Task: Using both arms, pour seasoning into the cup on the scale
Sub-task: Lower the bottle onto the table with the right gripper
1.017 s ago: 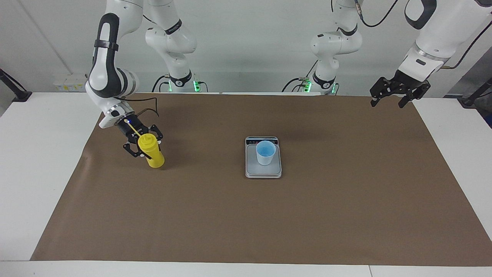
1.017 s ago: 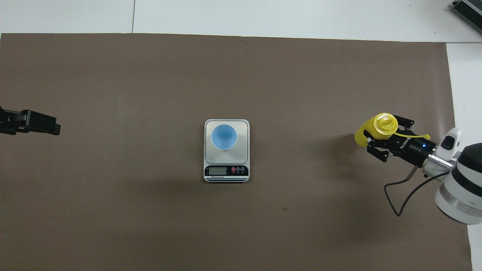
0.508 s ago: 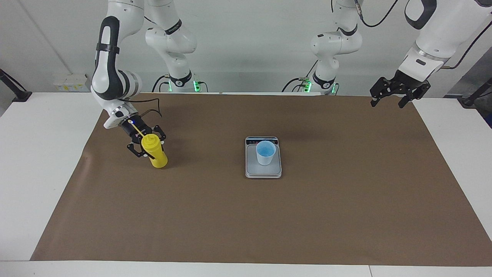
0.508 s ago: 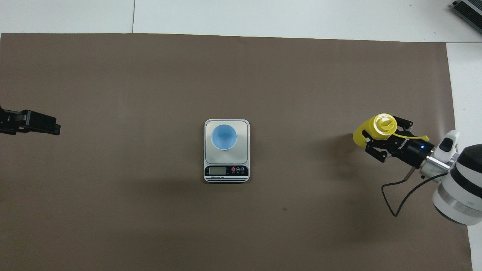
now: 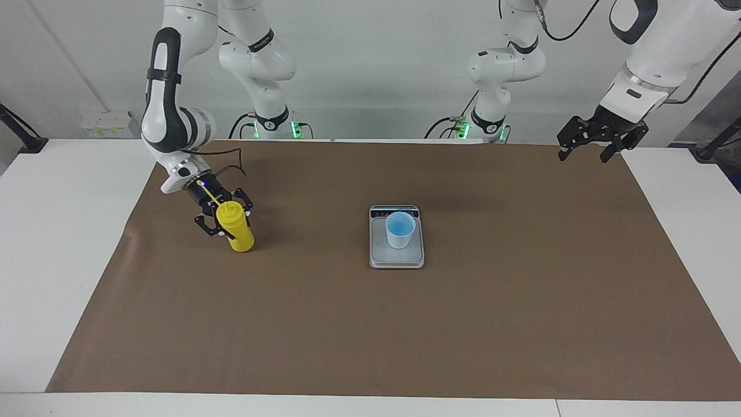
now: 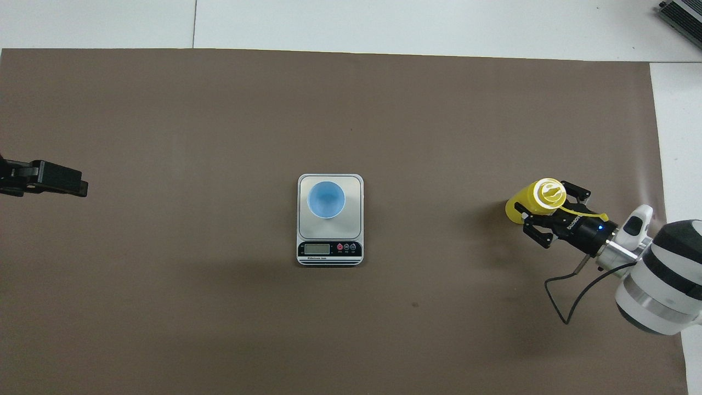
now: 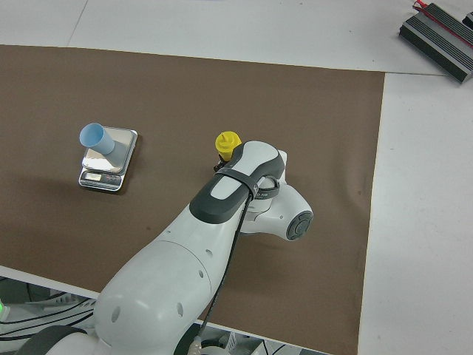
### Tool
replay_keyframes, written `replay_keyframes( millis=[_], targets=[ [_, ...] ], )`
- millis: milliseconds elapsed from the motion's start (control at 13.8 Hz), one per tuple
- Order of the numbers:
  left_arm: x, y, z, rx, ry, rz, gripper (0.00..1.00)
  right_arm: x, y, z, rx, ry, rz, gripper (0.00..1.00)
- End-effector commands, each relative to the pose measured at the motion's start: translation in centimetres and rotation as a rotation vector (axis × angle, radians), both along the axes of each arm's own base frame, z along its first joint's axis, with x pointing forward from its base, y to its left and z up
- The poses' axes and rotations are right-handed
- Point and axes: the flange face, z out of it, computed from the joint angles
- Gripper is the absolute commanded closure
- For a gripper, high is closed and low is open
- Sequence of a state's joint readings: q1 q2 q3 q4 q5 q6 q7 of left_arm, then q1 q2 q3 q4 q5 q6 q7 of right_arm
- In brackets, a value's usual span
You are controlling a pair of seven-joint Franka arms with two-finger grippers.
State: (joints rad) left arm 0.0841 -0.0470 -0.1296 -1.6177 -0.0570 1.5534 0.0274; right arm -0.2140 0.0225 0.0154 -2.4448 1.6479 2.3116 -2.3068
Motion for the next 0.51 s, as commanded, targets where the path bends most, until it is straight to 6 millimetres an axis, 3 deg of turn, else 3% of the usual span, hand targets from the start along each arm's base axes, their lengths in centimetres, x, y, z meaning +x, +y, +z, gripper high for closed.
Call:
replay_keyframes(
  millis=[0,436],
  targets=[
    [-0.8,0.28,0.05,0.016,0.002,-0.005,0.0,-0.14,0.16,0.45,0.022,-0.039,0.0,0.0],
    [-0.75,0.29,-0.03,0.016,0.003,-0.005,0.0,-0.6,0.12,0.43,0.029,-0.033,-0.001,0.0]
  ],
)
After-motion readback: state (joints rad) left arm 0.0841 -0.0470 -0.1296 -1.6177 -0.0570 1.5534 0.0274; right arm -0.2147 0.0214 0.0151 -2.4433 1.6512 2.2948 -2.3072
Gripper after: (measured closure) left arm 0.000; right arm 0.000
